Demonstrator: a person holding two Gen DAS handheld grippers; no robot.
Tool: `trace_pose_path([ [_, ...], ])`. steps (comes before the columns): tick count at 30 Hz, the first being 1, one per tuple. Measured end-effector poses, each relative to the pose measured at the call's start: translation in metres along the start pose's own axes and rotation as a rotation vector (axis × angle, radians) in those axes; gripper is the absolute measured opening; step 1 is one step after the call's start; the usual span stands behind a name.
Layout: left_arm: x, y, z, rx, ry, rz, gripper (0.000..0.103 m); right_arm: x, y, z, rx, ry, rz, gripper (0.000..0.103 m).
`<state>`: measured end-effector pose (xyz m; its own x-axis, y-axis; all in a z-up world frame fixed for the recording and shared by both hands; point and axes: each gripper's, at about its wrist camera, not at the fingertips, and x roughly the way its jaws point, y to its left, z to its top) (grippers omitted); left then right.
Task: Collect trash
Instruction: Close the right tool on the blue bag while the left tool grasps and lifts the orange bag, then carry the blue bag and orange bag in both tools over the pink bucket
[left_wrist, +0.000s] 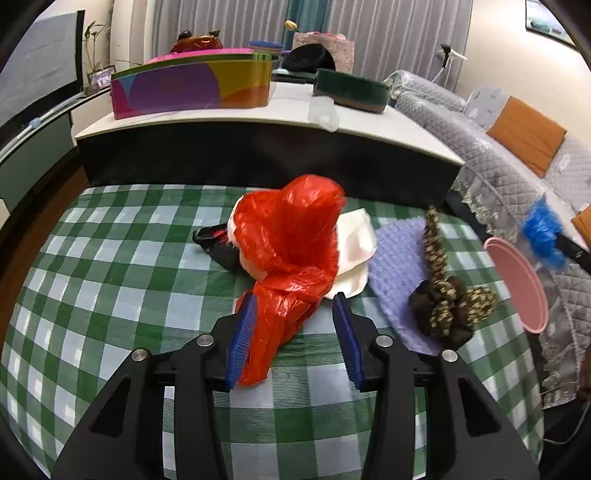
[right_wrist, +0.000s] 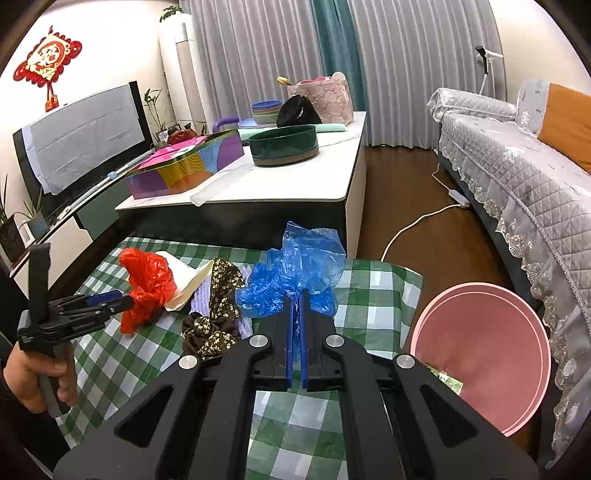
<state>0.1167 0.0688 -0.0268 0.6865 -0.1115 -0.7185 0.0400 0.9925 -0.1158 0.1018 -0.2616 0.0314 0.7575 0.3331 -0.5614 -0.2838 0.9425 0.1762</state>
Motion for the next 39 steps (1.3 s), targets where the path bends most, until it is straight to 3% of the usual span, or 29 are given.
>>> trace_pose_path([
  [9,0.016,0.003,-0.004,-0.008,0.019,0.033,0.046,-0.004,-0.003,-0.002,0.003,-0.003,-0.004,0.003],
  [10,0.017,0.001,-0.004,-0.004,0.017,0.033,0.039,-0.005,-0.003,-0.003,0.001,-0.003,-0.004,0.003],
  [12,0.016,-0.001,-0.003,0.004,0.013,0.030,0.034,-0.006,-0.003,-0.003,-0.002,-0.005,-0.006,0.003],
  [13,0.014,-0.003,-0.003,0.016,0.010,0.030,0.023,-0.007,-0.003,-0.003,-0.002,-0.007,-0.006,0.003],
  [14,0.013,-0.005,-0.002,0.030,0.008,0.034,0.021,-0.008,-0.003,-0.003,-0.002,-0.009,-0.007,0.003],
  [39,-0.044,-0.019,-0.001,0.047,-0.108,0.031,0.016,-0.041,-0.010,-0.002,-0.003,-0.071,-0.034,0.003],
])
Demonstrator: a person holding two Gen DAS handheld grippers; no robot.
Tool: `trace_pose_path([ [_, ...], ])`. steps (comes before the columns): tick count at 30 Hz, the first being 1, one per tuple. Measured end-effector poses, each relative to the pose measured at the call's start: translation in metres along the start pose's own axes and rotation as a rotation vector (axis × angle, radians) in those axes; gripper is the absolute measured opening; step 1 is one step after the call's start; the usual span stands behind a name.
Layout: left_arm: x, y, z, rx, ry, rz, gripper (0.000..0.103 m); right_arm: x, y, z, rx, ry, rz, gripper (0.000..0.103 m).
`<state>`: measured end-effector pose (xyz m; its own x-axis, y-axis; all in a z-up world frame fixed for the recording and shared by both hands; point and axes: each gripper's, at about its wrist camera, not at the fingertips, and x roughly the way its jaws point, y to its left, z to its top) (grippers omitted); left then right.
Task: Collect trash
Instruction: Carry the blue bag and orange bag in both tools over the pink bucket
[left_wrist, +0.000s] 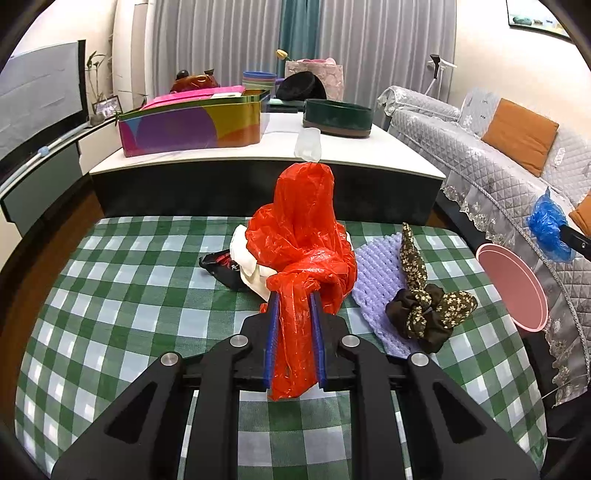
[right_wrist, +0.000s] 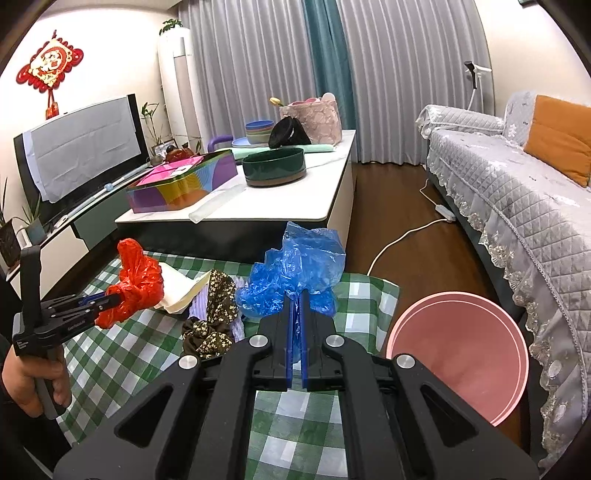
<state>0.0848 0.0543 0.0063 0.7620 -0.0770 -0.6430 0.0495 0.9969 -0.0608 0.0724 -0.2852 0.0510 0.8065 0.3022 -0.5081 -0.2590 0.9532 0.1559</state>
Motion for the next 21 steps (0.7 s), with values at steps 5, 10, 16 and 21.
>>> trace_pose_path([
  [5,-0.009,-0.002,0.000,-0.005,-0.017,-0.008,0.016,-0.008,-0.003,0.002,0.002,-0.018,-0.013,0.003],
  [10,-0.019,-0.007,0.002,-0.008,-0.035,-0.018,0.016,-0.015,-0.007,0.004,-0.001,-0.035,-0.030,0.003],
  [16,-0.029,-0.014,0.004,-0.005,-0.055,-0.040,0.016,-0.024,-0.010,0.006,-0.001,-0.052,-0.048,0.003],
  [21,-0.035,-0.024,0.005,0.004,-0.068,-0.060,0.016,-0.029,-0.014,0.008,-0.001,-0.064,-0.065,0.003],
])
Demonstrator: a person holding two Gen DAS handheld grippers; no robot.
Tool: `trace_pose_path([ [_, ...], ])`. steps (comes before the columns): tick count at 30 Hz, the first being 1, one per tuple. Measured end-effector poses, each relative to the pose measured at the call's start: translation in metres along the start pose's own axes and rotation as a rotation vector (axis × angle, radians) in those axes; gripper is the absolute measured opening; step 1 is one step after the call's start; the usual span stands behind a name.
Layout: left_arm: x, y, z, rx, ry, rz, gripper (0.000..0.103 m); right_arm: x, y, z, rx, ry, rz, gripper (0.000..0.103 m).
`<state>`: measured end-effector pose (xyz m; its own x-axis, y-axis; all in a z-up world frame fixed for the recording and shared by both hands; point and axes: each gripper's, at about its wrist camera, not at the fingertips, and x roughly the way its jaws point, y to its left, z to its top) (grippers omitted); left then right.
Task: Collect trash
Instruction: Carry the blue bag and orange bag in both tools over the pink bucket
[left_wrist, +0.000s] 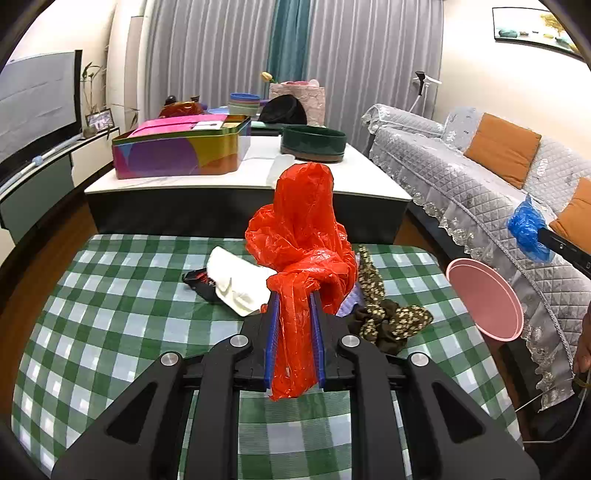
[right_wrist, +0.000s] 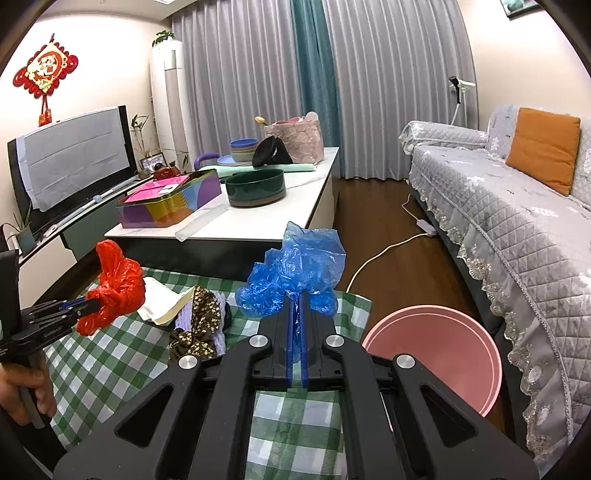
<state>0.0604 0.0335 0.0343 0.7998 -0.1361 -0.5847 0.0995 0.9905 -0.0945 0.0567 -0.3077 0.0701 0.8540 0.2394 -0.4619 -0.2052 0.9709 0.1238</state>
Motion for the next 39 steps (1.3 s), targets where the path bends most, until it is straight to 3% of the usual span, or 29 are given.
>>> trace_pose_path([
  [16,-0.002,-0.029,0.006,0.040,-0.018,-0.052,0.016,-0.011,-0.022,0.011,0.044,-0.035,-0.053,0.003],
  [39,0.017,-0.094,0.022,0.095,-0.016,-0.168,0.016,-0.031,-0.074,0.027,0.106,-0.094,-0.192,0.003],
])
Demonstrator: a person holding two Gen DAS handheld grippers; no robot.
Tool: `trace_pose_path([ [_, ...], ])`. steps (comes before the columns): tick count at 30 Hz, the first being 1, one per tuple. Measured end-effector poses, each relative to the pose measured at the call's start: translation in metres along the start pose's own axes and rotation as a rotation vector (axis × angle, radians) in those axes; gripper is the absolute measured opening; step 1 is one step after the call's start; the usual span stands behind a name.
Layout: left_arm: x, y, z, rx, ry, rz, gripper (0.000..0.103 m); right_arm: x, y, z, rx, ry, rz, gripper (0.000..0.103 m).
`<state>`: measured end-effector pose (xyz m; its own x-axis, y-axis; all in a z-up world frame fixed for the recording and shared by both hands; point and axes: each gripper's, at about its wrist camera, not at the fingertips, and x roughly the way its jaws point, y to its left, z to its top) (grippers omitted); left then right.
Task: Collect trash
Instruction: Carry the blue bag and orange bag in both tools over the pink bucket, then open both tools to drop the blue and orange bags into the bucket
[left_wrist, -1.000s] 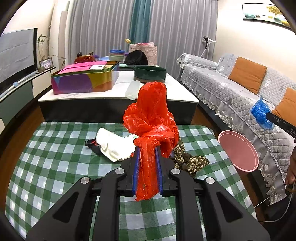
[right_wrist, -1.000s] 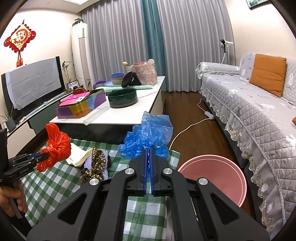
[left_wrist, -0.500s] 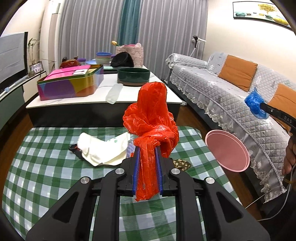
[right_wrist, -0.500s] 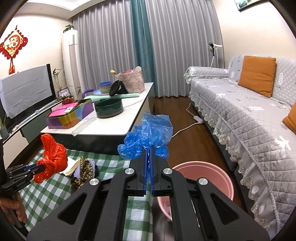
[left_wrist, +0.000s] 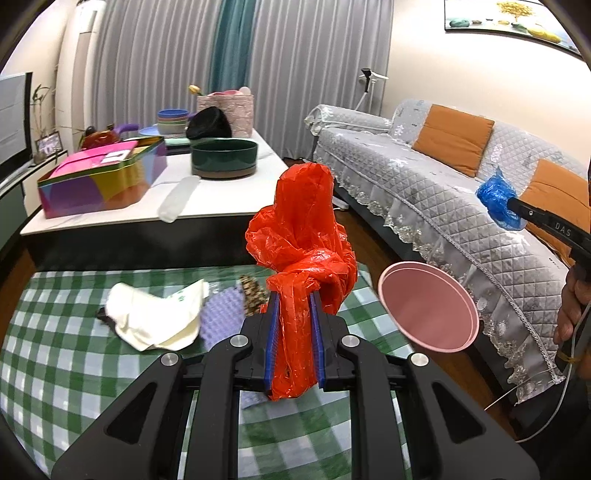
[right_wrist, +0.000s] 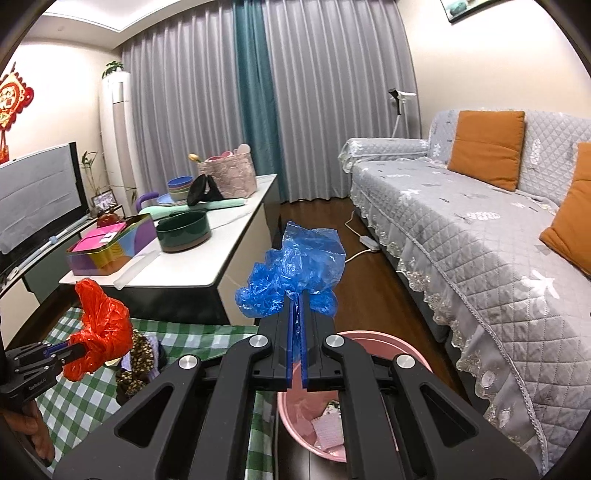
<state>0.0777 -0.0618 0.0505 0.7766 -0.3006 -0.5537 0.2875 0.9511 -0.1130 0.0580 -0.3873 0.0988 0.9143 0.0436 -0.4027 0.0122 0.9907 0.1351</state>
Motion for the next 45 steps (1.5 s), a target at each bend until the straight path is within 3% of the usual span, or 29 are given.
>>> trace_pose_path([
  [22,0.053,-0.076,0.025,0.084,0.018,-0.107,0.016,0.014,-0.063,-0.009,0.066,0.041,-0.142,0.003],
  [45,0.127,-0.145,0.044,0.162,0.060,-0.209,0.016,0.042,-0.093,-0.018,0.097,0.087,-0.198,0.003],
])
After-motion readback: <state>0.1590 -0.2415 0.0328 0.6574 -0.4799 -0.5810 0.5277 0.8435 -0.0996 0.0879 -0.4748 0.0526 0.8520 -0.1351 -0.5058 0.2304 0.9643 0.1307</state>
